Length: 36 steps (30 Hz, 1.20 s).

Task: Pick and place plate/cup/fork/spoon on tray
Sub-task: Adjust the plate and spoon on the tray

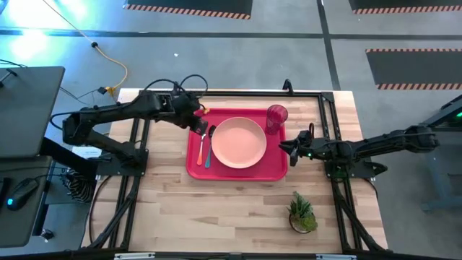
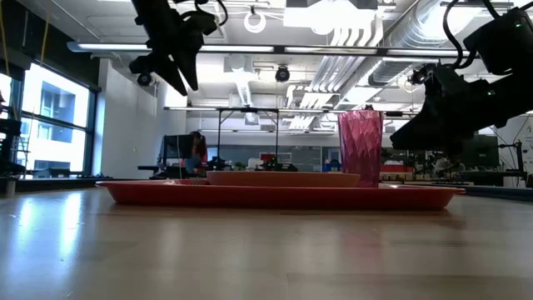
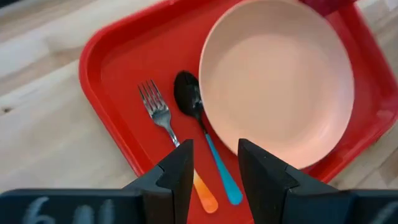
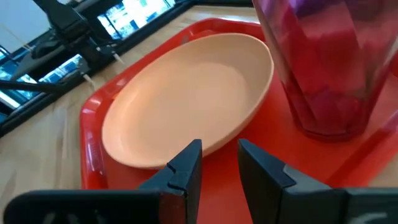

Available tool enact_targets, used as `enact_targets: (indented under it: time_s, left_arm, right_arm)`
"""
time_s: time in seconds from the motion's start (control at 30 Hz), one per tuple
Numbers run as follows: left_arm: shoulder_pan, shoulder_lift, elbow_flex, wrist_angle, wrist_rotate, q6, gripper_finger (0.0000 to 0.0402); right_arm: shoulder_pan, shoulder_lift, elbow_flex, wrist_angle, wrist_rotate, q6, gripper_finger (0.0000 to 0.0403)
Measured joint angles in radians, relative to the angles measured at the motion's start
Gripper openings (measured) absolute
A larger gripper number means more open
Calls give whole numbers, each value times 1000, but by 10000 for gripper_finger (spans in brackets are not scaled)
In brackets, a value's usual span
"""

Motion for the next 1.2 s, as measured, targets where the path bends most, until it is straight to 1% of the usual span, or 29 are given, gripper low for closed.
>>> enact_targets:
  time_s: [0.1,0.27,0.5,0.63,0.8,0.93,1.07,1.13,1.2]
  left_arm:
    - [-18,22,0,-11,-1,0,115]
    - [-23,71,0,-43,-34,-2,115]
    - [-37,136,-1,-51,-34,-19,115]
    - [-54,170,-2,-50,-12,-36,115]
    - [-88,173,-83,-7,32,-90,115]
    - [-110,172,-140,29,34,-129,115]
    - [-129,171,-189,138,41,-154,115]
    - [-137,172,-209,163,61,-166,115]
    - [-146,172,-219,182,51,-157,115]
  right_arm:
    - [0,0,0,-14,0,-1,94]
    - [0,0,0,-25,0,0,94]
    - [0,1,0,-41,-2,-5,94]
    - [0,1,-1,-50,-4,-8,94]
    - [0,1,-1,-55,-5,-2,94]
    - [0,1,-1,-55,-5,0,94]
    - [0,1,-1,-56,-5,-17,94]
    - [0,1,-1,-61,-5,-39,94]
    - [0,1,-1,-63,-5,-61,94]
